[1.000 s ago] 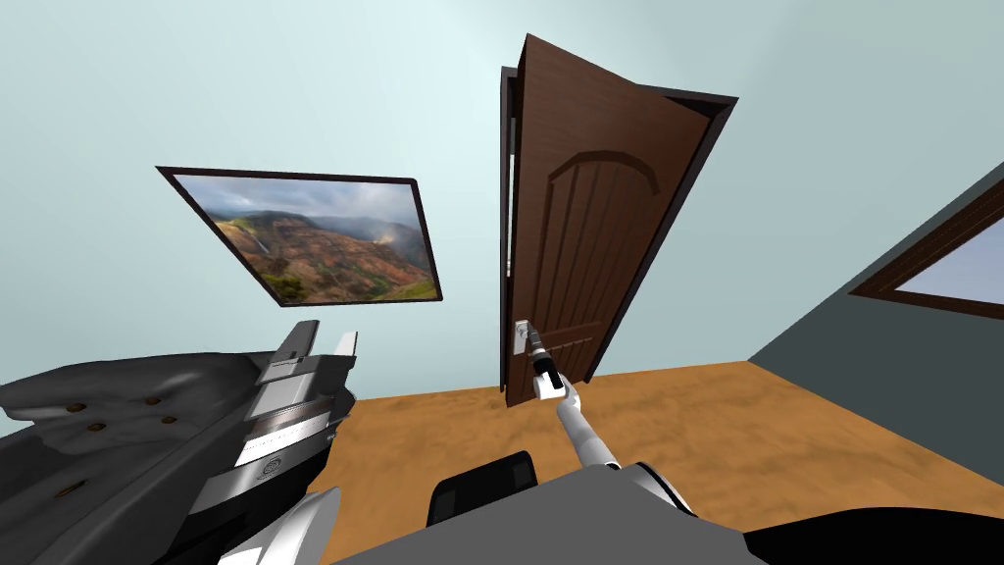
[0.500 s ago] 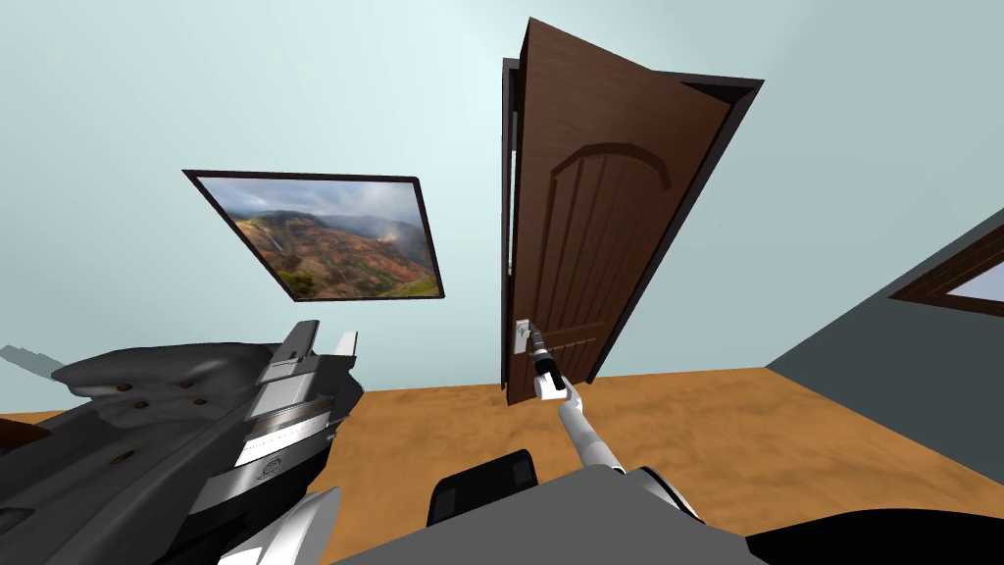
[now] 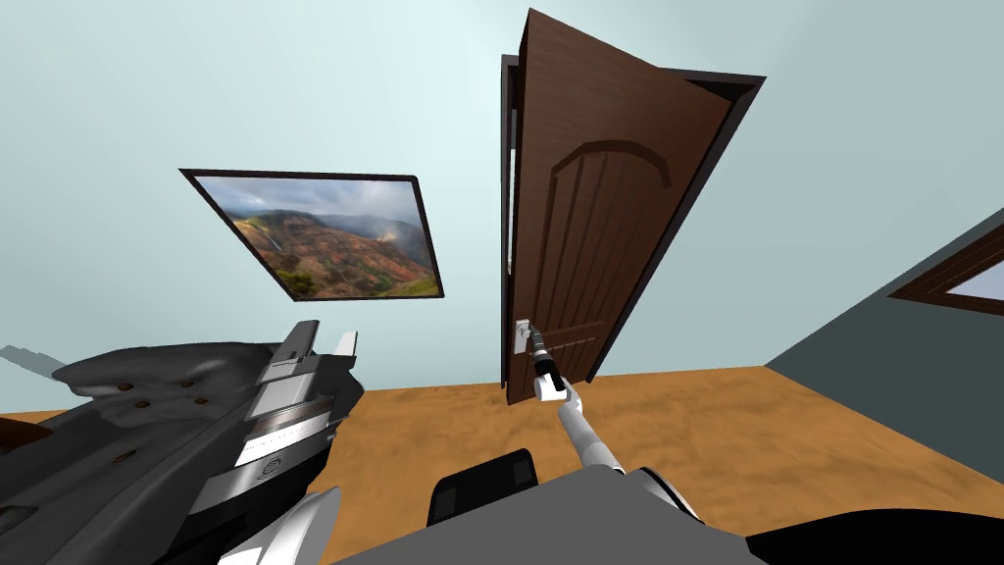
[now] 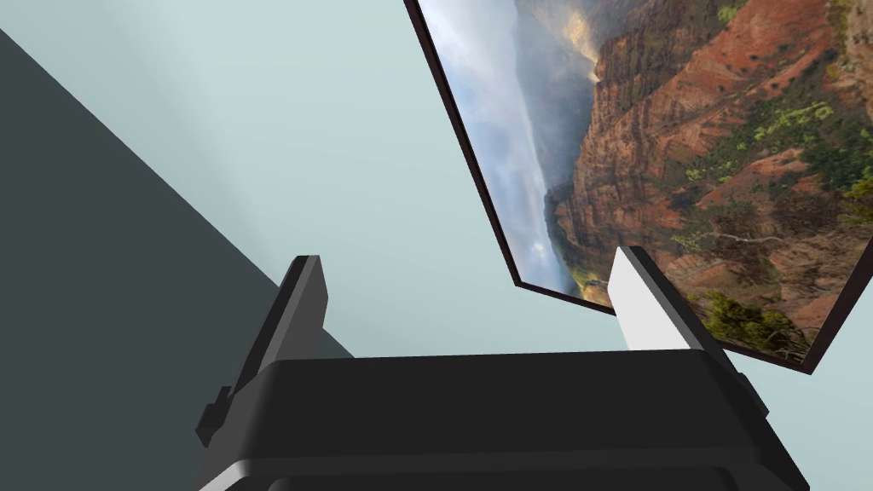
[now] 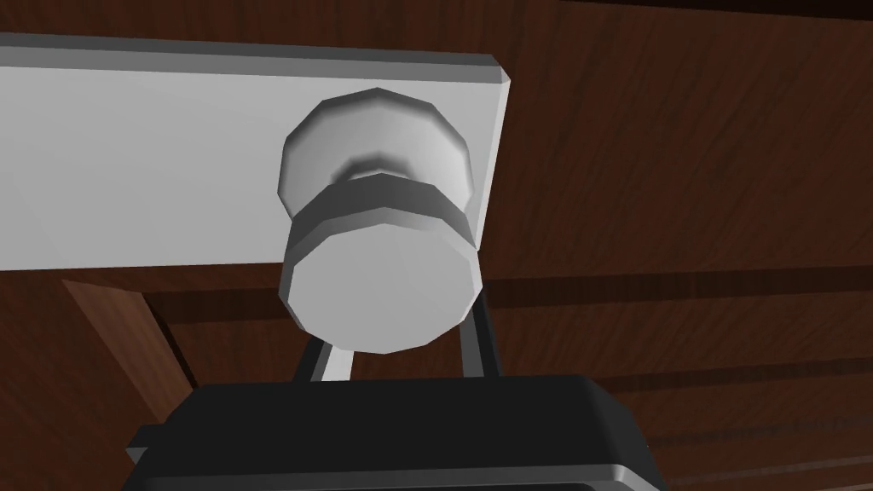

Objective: Pull the door open

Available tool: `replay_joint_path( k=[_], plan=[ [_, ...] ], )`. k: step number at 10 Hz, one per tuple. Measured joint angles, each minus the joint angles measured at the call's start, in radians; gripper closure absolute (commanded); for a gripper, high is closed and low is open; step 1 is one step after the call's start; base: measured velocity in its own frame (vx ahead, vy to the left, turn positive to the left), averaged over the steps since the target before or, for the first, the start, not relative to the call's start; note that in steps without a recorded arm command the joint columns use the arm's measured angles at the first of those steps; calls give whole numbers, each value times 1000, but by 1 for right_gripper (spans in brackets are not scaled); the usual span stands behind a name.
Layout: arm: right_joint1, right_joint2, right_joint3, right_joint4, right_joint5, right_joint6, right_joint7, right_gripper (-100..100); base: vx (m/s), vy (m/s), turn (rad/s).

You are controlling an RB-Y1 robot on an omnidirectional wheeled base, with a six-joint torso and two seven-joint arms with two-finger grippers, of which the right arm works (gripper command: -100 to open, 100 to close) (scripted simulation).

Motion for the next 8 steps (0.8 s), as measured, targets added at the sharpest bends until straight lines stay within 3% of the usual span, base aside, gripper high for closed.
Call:
replay_joint_path(
  k=[1,2,3,4,5,7,8],
  plan=[
    [2,-10,10,4,-31,-5,-24,100,-28,-29,67],
    [6,-2,9,-14,-48,6,-30,100,-19,-15,17],
    [-6,-5,13,10,-53,-5,-36,100,-17,-5,19],
    [5,-13,19,7,-55,-13,-47,100,-38,-26,101],
    [-4,-17,23,22,-86,-19,-65,100,-32,-38,76],
    [19,-11,31,-13,-108,-8,-78,100,-20,-19,33],
    [21,-19,40,-11,-139,-11,-99,100,-43,-28,33]
  ],
)
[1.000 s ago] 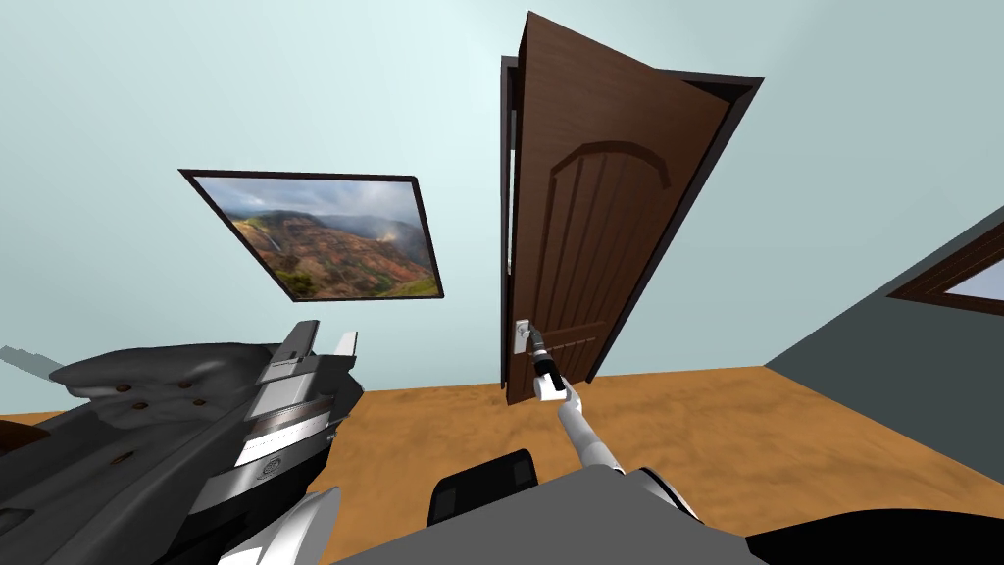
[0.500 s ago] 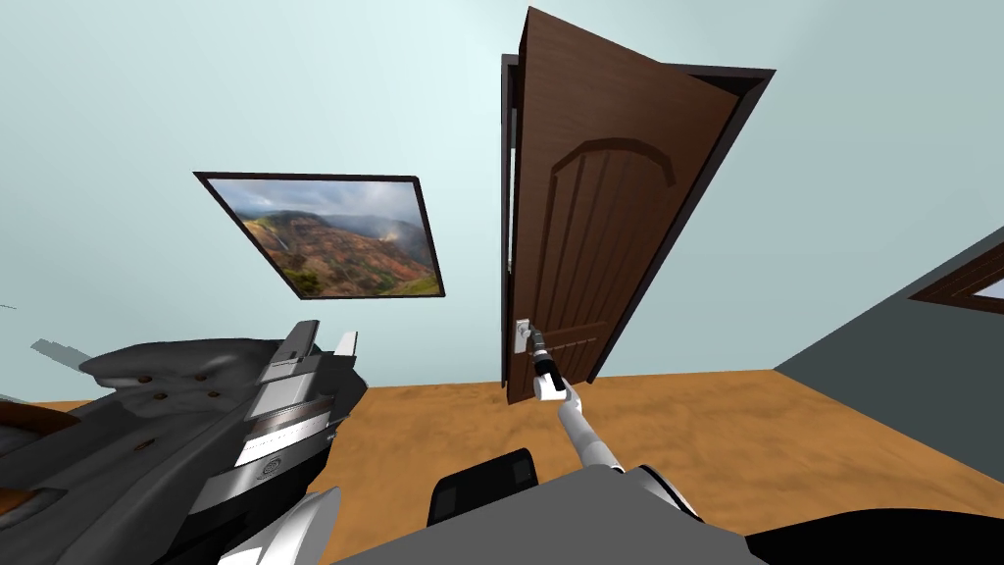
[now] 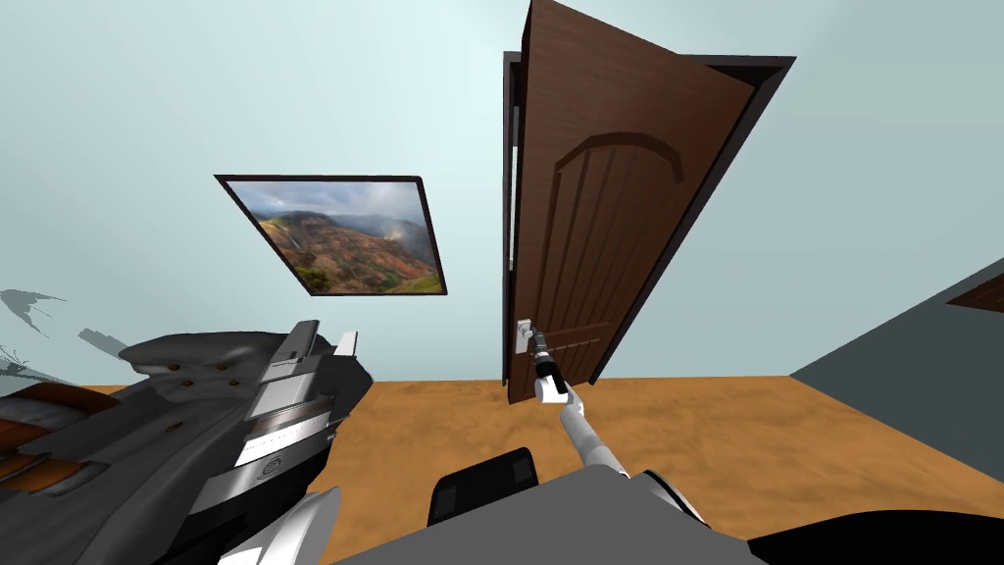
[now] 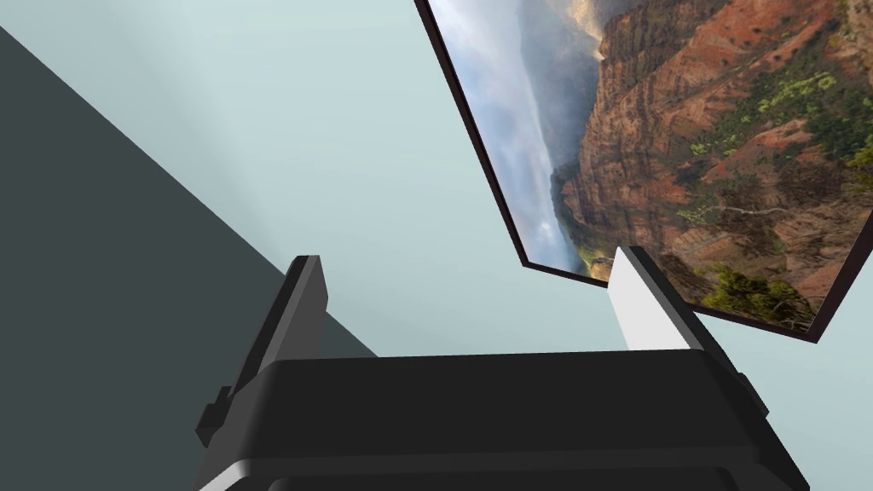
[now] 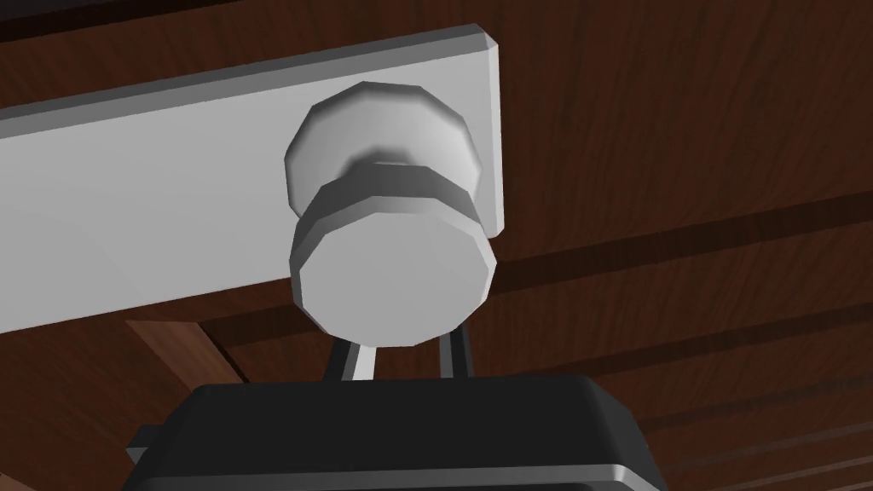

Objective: Pull the door open

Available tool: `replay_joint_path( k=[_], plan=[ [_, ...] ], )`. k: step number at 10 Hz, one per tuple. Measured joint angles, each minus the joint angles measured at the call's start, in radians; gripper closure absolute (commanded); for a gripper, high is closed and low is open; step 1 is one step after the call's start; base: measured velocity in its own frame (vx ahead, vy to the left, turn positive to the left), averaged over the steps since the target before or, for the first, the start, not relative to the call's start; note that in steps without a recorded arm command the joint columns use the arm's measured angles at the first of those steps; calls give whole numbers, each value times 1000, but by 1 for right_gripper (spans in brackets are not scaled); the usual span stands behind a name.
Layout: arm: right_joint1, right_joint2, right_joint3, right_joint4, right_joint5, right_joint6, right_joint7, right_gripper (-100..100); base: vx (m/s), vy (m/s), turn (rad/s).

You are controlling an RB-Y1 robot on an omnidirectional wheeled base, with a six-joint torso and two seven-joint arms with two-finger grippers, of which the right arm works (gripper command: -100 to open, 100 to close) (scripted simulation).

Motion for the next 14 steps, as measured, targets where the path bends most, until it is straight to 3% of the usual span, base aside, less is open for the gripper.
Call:
replay_joint_path(
  k=[2,3,4,5,7,8,9,13,14],
  plan=[
    [-25,-1,1,22,-27,6,-18,100,-15,-13,19],
    [-36,-1,3,46,-27,-8,-21,100,5,20,7],
    [-27,-5,4,36,-28,-8,-24,100,13,12,-34],
    [0,0,1,-12,-28,15,-17,100,0,0,0],
    [-4,6,1,0,-26,3,-12,100,11,-8,7],
    [19,12,2,-33,-25,11,-7,100,9,-6,-16],
    [1,11,1,-10,-26,10,-7,100,-38,-45,56],
    [13,-21,-5,9,-88,10,-89,100,-94,-41,125],
    [25,-18,-6,-9,-104,20,-105,100,-105,-29,153]
  ],
)
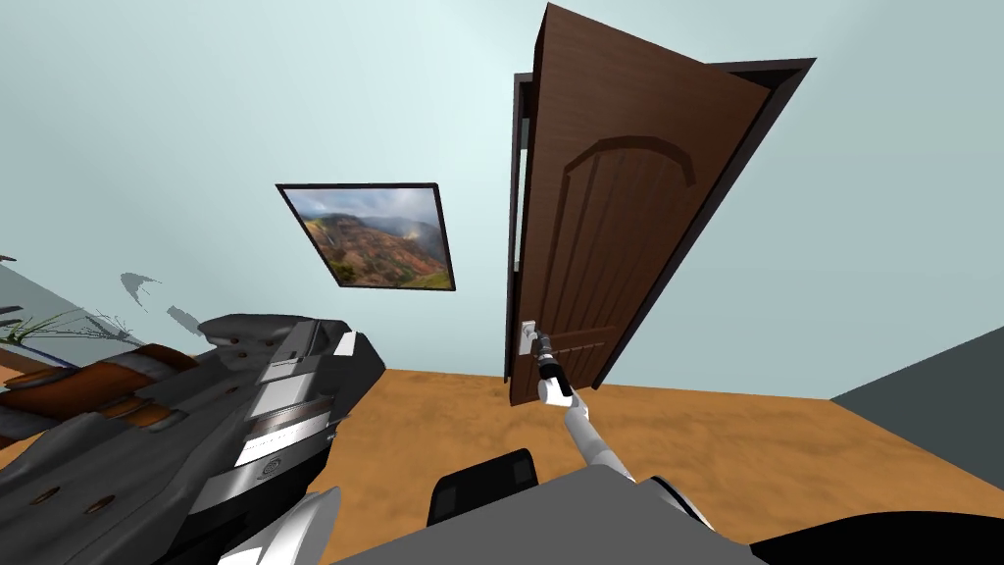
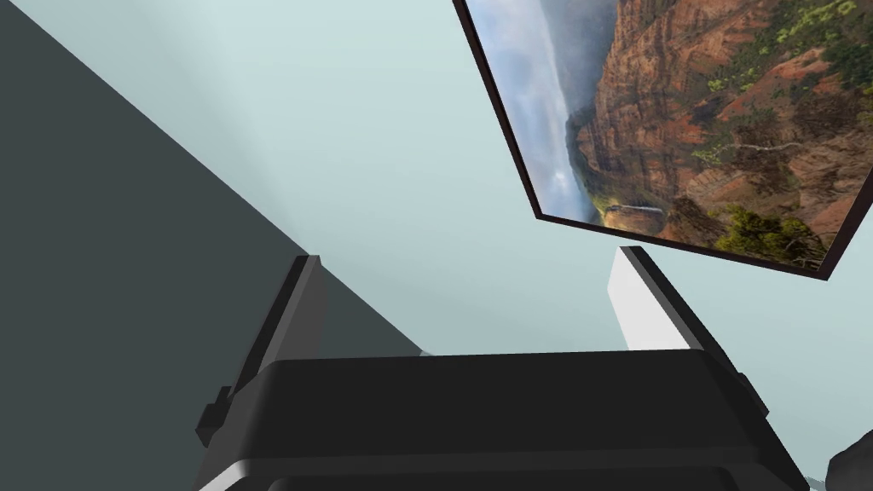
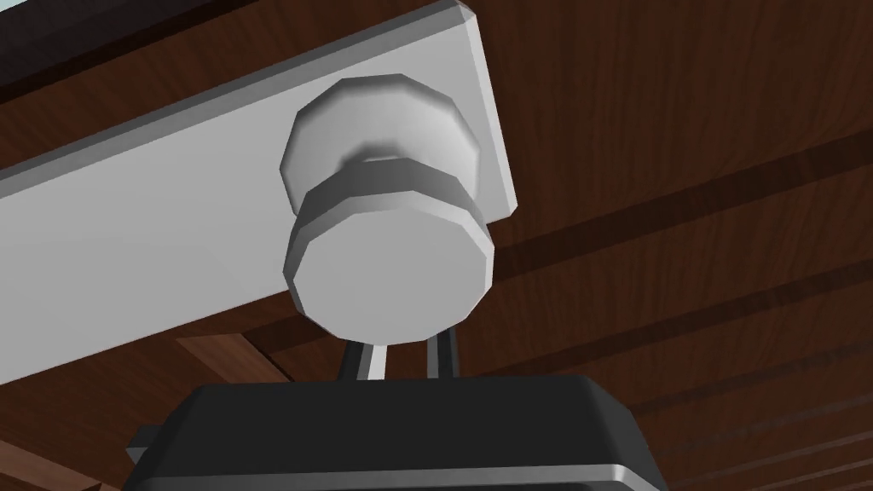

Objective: Pull the door open

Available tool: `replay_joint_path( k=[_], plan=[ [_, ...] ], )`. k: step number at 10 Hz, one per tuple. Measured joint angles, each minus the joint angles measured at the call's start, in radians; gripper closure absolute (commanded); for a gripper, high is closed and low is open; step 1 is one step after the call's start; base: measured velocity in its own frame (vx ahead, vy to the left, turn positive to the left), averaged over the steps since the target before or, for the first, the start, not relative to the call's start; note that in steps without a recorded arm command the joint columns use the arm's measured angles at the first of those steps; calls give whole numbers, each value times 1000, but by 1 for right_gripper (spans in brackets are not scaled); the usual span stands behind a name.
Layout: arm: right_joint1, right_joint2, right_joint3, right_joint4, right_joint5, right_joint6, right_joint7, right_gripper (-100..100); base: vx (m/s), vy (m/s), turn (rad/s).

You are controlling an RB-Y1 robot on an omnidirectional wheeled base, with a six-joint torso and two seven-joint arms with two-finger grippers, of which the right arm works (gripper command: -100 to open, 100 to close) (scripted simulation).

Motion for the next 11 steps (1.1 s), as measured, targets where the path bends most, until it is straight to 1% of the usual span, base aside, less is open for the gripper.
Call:
replay_joint_path(
  k=[1,2,3,4,5,6,7,8,9,11],
  plan=[
    [-3,-8,4,5,-17,1,-25,100,-89,-17,138],
    [2,-13,6,4,-35,-1,-50,100,-96,-27,118],
    [-7,-20,13,25,-53,-15,-81,100,-105,-38,191],
    [-13,-31,15,32,-75,-13,-113,100,-64,-32,70],
    [4,-33,14,4,-85,2,-126,100,-59,-30,85],
    [-9,-41,23,30,-98,-10,-153,100,-47,-29,32],
    [-16,-38,25,43,-105,-20,-166,-100,-63,-49,4],
    [-17,-43,21,46,-119,-21,-179,-100,-91,-30,93],
    [-14,-42,22,38,-134,-18,-194,-100,-99,18,136],
    [-23,-38,37,43,-163,-17,-234,-100,-109,8,85]
  ],
)
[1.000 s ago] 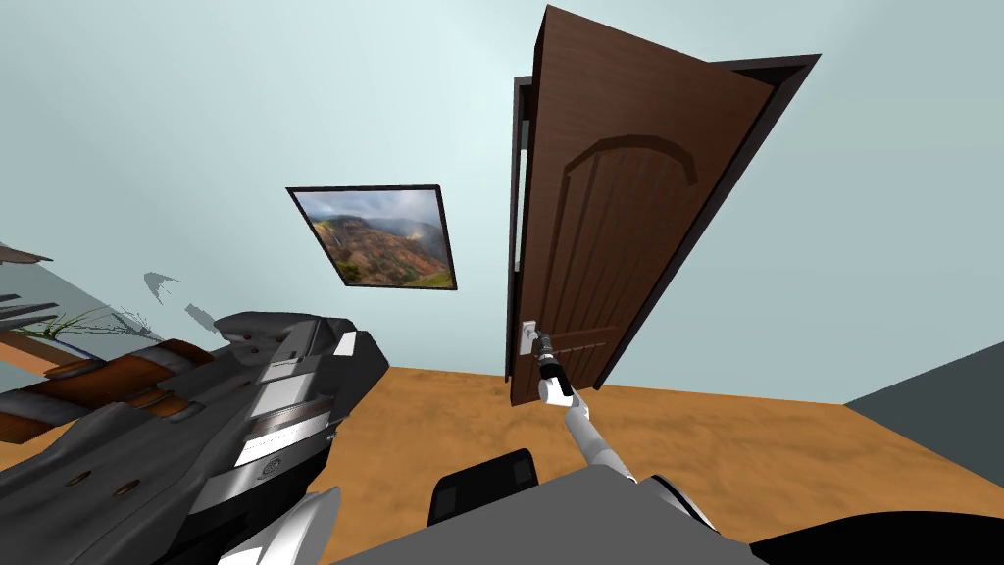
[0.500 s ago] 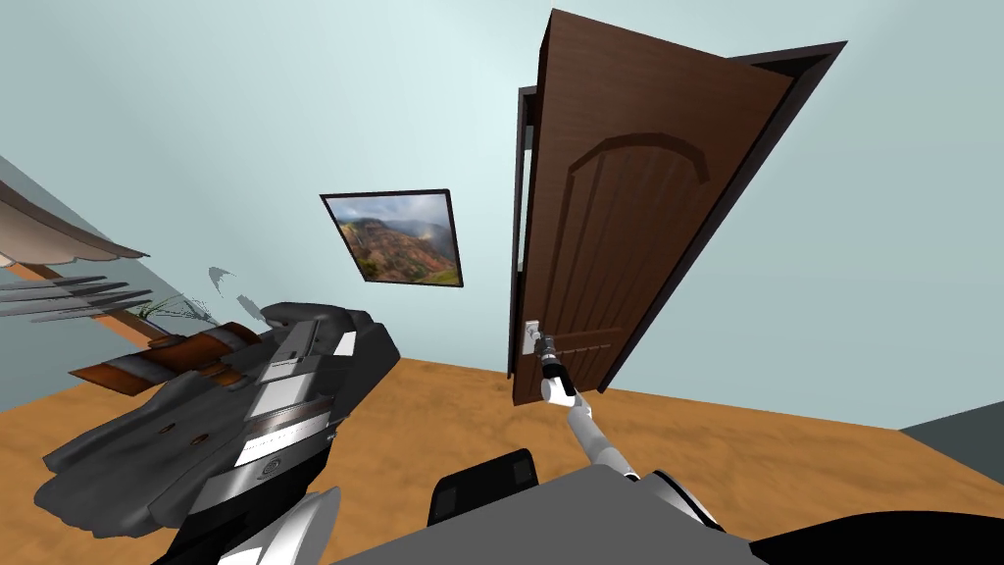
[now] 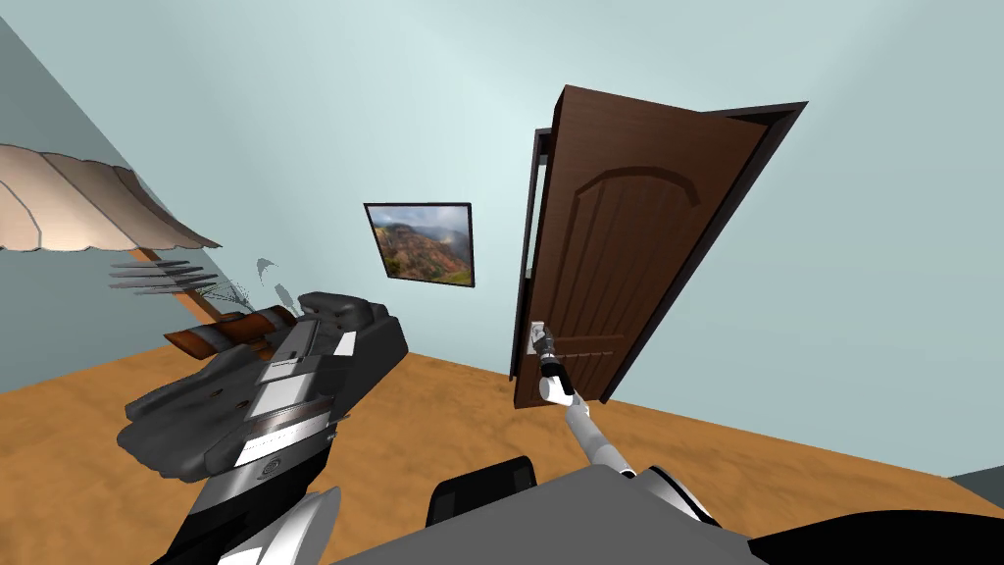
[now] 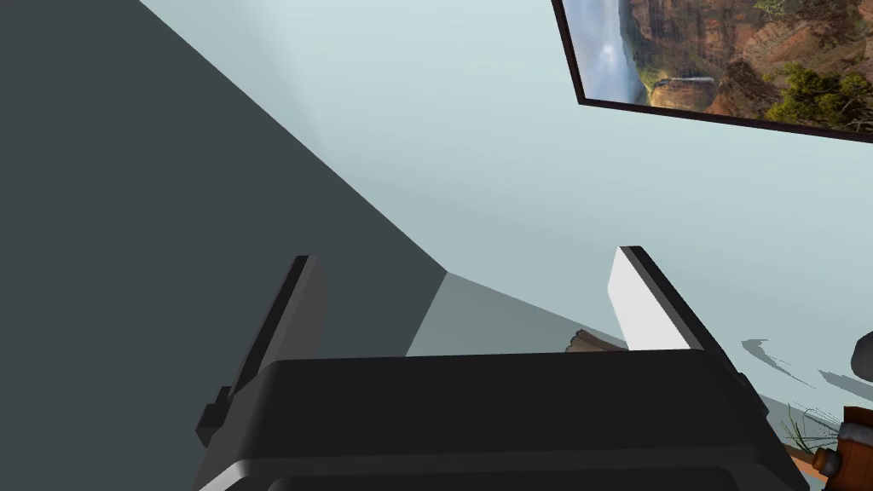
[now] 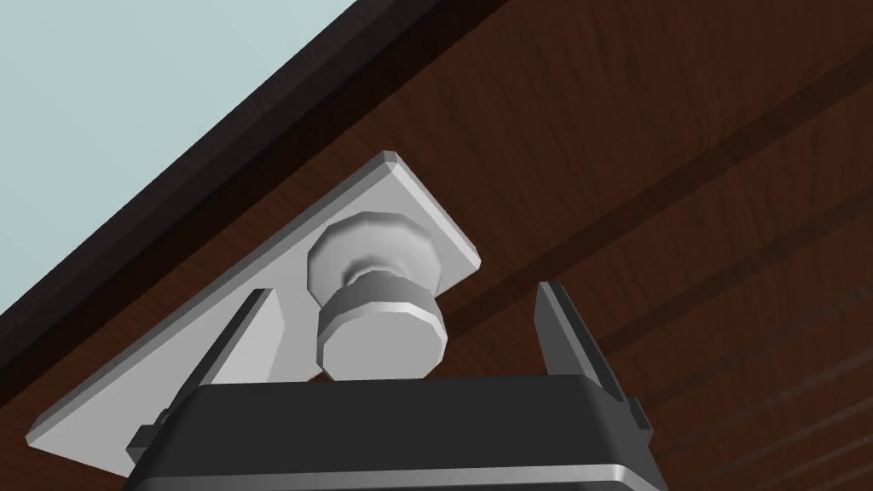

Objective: Pull the door open

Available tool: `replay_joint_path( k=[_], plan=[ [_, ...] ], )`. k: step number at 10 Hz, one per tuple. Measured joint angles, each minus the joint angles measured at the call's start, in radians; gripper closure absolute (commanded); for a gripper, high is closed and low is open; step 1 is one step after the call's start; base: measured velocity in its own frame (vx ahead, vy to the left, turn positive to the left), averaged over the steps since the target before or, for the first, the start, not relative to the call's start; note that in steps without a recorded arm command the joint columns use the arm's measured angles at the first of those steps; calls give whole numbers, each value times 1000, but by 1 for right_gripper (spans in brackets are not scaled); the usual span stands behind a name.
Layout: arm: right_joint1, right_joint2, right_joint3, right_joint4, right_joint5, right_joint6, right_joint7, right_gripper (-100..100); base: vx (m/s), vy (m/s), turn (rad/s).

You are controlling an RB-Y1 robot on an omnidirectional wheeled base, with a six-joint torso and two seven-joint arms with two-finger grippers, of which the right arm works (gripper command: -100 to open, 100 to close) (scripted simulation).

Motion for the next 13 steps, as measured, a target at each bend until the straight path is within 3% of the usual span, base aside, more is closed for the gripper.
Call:
replay_joint_path(
  k=[7,13],
  plan=[
    [-21,-3,37,6,-156,-1,-188,-100,-93,-41,94],
    [-35,-6,61,10,-264,-1,-326,-100,-76,-39,84]
  ],
)
